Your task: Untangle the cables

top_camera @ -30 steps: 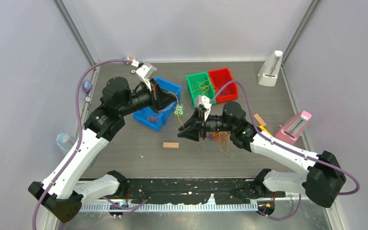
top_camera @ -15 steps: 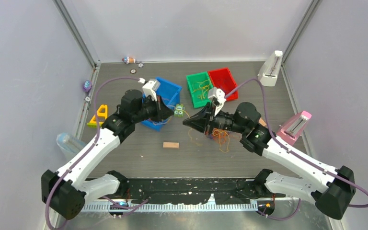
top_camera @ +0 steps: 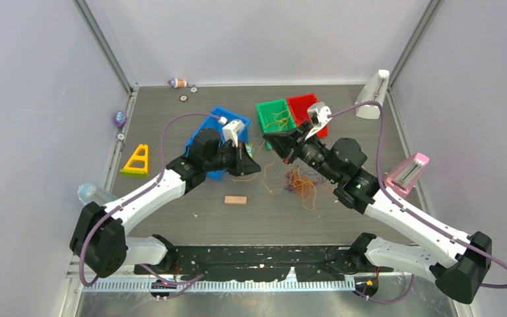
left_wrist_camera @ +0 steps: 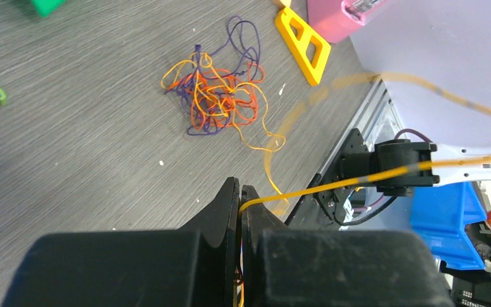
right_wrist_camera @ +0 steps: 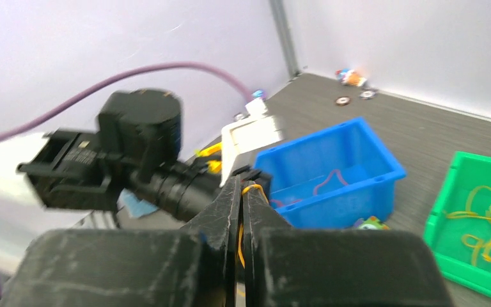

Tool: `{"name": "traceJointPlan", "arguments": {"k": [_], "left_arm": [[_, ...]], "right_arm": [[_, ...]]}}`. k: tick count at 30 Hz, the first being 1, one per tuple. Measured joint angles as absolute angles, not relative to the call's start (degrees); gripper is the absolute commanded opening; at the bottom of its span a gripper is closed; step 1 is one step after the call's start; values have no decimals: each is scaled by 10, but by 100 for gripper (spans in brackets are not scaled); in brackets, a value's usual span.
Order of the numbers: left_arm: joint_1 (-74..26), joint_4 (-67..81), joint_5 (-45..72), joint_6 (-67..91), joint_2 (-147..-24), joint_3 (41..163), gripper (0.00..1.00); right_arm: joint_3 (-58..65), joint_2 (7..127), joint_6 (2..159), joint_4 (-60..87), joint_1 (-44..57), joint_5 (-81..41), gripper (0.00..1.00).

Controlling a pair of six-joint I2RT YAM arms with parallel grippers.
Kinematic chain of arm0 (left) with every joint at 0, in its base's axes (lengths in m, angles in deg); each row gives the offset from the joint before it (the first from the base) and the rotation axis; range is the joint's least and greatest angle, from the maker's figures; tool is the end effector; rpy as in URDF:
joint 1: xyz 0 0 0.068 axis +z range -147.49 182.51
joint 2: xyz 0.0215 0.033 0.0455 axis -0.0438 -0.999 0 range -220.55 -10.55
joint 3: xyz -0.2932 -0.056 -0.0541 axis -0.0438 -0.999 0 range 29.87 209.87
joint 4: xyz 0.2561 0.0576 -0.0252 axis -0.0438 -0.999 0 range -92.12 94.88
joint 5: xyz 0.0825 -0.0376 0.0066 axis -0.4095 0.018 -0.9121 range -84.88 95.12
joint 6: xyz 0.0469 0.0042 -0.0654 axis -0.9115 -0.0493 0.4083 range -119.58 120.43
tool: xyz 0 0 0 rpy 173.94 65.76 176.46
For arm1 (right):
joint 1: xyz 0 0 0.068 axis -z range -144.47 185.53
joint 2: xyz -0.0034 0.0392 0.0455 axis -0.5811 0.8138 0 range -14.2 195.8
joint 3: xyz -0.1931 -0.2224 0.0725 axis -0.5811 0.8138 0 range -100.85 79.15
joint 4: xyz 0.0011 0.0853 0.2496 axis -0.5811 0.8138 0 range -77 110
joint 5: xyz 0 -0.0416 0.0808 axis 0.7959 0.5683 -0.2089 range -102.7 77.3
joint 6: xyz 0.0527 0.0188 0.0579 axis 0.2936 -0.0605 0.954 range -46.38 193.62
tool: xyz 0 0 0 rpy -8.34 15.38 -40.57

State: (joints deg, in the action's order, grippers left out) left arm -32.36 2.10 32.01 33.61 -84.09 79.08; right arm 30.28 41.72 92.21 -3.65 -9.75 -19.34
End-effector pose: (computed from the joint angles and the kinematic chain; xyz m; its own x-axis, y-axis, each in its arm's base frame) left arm 0.2344 -0.2018 0.2876 -0.7728 -0.0565 -0.6321 0.4985 0.5624 -0.6597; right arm 0.1692 0.1823 0.4112 -0.1394 0.3091 -0.9407 -0.7824 0.5479 0.2960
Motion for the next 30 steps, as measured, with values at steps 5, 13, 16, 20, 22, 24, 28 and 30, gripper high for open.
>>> {"name": "traceJointPlan", "arguments": {"k": [5,13,16,20,22,24,28,30], "left_arm": [[-330,64,334,348,-841,776,0],[-333,78,317,348,-845,783,0],[-333,76,285,346,-872,818,0],[-333,90,236,345,-938,877,0],[-333,103,211,346,-977,903,0],[-333,118,188,348,-1021,930,0],[-333,142,156,353,-1109,989,1],[-333,157,141,360,-1159,1031,20]], "right_arm": [[274,441,921,-14,-98,-86,5],[178,525,890,79,-98,44,6],[154,552,874,98,-89,62,5],[121,588,866,115,-54,50,5],[102,610,871,119,-24,24,5],[81,635,875,121,9,-3,5],[26,701,886,125,63,-62,5],[3,729,889,128,81,-87,5]]}}
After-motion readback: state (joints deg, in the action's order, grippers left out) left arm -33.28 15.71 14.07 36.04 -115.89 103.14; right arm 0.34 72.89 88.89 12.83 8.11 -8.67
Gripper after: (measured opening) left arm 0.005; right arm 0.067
